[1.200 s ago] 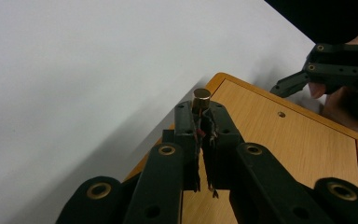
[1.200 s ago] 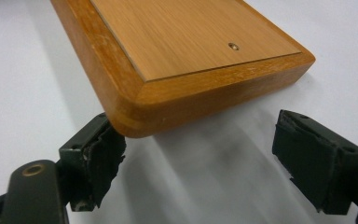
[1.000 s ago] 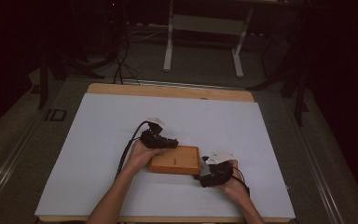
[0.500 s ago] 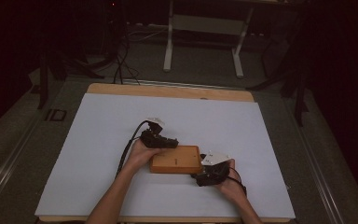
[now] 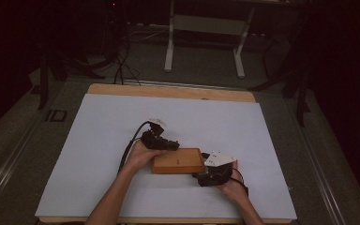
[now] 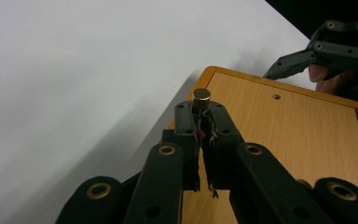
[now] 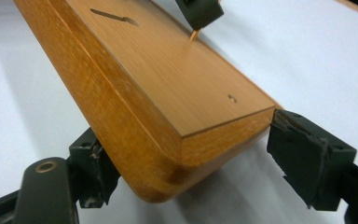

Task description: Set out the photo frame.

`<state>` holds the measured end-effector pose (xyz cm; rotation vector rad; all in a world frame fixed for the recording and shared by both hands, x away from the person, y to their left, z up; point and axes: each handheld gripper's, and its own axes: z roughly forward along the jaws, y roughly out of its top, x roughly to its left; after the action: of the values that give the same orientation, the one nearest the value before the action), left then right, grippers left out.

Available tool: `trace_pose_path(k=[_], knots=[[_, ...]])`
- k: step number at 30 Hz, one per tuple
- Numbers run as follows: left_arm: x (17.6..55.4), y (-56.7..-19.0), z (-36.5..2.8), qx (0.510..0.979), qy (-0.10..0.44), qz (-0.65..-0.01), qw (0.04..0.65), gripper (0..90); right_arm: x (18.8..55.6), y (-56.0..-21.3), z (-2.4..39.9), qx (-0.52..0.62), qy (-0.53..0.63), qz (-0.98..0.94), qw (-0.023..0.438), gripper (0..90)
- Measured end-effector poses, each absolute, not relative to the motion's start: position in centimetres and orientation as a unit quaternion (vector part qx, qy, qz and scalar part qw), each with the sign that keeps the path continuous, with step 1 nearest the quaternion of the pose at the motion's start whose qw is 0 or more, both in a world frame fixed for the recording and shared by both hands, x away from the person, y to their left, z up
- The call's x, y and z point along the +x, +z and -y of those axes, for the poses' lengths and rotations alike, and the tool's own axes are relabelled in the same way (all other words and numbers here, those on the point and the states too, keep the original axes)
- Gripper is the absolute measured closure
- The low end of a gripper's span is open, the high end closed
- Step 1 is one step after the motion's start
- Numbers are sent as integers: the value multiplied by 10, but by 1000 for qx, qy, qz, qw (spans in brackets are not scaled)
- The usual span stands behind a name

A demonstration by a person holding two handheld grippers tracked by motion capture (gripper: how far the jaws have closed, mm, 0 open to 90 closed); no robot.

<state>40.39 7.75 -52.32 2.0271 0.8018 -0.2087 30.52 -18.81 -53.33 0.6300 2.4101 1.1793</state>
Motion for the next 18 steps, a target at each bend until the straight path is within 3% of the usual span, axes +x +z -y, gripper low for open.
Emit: trace_pose_path(k=[9, 18], knots=[[399, -526, -79, 819, -112, -323, 460, 850, 299, -529, 188, 212, 428, -854, 205, 228], [396, -526, -77, 829, -84, -318, 451, 802, 299, -523, 191, 219, 448, -841, 208, 314]])
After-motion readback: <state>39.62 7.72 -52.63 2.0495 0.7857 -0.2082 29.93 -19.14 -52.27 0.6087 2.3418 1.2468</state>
